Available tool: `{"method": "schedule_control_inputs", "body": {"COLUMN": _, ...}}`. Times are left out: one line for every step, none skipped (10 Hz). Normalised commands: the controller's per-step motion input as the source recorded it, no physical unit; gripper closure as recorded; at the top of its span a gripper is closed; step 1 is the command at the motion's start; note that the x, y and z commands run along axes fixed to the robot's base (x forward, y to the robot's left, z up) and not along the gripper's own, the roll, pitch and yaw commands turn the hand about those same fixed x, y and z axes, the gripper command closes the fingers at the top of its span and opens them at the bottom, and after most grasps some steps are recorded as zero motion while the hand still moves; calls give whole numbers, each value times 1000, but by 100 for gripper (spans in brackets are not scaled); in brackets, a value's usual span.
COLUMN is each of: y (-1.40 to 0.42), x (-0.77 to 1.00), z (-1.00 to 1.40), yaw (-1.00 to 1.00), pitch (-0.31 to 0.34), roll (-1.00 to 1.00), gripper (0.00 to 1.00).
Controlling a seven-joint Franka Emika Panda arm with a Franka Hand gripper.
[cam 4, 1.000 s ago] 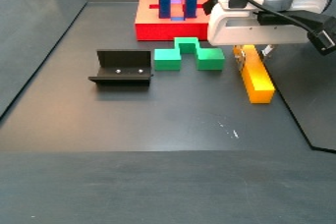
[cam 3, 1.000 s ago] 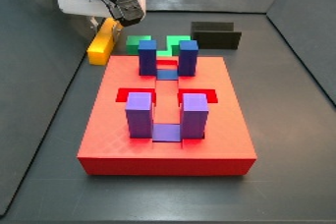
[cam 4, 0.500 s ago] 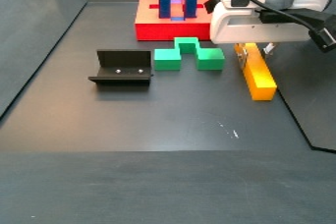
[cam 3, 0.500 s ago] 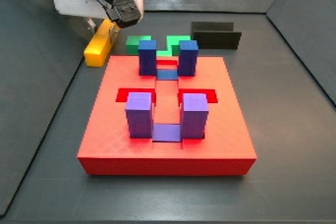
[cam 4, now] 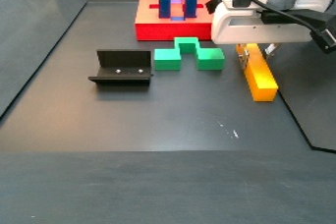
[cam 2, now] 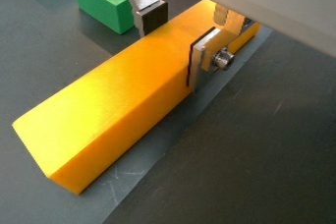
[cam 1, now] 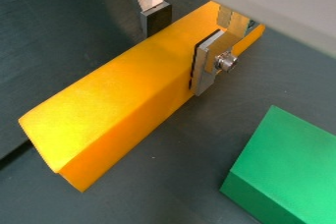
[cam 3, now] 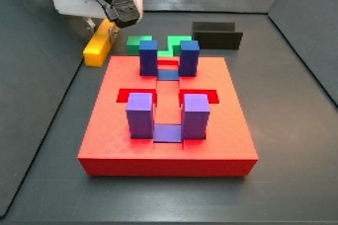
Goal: Pick up the yellow object. Move up. Move to above the board. Insert the yellow object.
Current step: Pick up the yellow object, then move up.
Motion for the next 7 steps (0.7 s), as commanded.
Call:
{"method": "schedule_control_inputs", "body": {"y": 0, "x": 0, "z": 0, "yaw": 0, "pitch": 0, "roll": 0, "gripper": 100}}
{"method": "schedule_control_inputs", "body": {"y": 0, "x": 0, "z": 0, "yaw": 0, "pitch": 0, "roll": 0, "gripper": 100}}
{"method": "schedule_control_inputs", "body": {"y": 0, "x": 0, "z": 0, "yaw": 0, "pitch": 0, "roll": 0, "gripper": 100}}
{"method": "schedule_control_inputs", "body": {"y": 0, "x": 0, "z": 0, "yaw": 0, "pitch": 0, "roll": 0, "gripper": 100}}
{"method": "schedule_control_inputs", "body": {"y": 0, "x": 0, "z": 833, "yaw": 0, "pitch": 0, "roll": 0, "gripper": 100}}
{"method": "schedule_control_inputs", "body": {"y": -58, "x": 5, "z": 799, "yaw": -65, "pitch": 17, "roll": -3, "gripper": 100}}
{"method": "schedule_control_inputs", "body": {"y": -55, "x": -59, "z": 689, "yaw": -61, "pitch": 68, "roll": -6, "gripper": 100}}
